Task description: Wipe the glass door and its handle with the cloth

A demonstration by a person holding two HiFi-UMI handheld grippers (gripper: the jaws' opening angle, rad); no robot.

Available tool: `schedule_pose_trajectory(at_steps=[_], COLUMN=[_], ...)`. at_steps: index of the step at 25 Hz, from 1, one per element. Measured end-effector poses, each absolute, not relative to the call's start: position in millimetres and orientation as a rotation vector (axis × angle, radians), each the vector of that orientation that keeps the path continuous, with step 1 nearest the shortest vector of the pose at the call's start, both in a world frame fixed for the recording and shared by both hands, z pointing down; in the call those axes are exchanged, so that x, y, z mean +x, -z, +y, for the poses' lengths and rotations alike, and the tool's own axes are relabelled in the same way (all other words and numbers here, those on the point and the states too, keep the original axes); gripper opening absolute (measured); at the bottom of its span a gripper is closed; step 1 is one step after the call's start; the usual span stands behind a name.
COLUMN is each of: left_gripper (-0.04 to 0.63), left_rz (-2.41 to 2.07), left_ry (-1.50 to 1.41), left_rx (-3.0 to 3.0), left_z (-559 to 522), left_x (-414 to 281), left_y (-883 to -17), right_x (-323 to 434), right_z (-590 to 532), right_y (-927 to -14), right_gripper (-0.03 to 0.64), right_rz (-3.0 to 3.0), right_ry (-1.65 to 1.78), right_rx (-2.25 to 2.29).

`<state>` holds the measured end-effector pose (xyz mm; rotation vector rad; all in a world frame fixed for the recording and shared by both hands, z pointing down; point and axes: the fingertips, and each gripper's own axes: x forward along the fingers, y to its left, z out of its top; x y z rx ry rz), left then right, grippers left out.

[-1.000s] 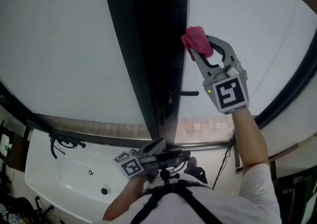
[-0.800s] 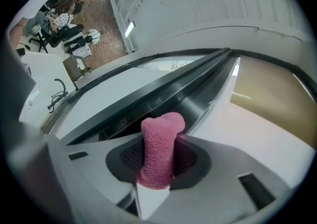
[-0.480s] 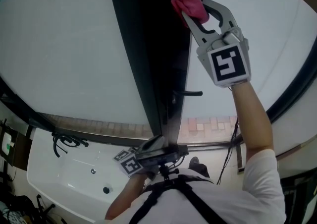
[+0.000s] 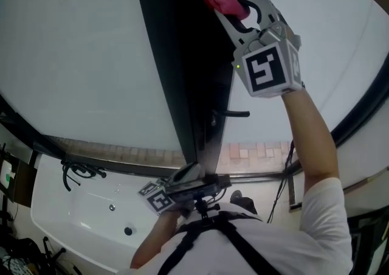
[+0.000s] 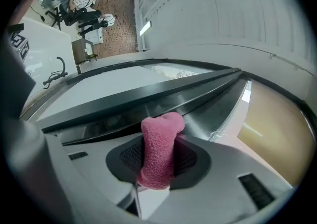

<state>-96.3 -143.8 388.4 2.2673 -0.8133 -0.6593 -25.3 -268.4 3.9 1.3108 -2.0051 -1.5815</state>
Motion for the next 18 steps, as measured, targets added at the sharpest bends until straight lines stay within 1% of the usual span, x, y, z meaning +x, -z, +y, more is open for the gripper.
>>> schedule_pose_trajectory(at_steps=[18], left_gripper=[-0.008], left_rz=[-0.778], left_ry=[0.635], left_rx=[2.253], left_z=[-139], left_x=[-84], left_y=[-393], right_x=[-30], right_z=[-265], right_y=[-90], right_gripper=[0.112], right_rz=[-2.105], right_ry=[1.438], right_rx=[1.190])
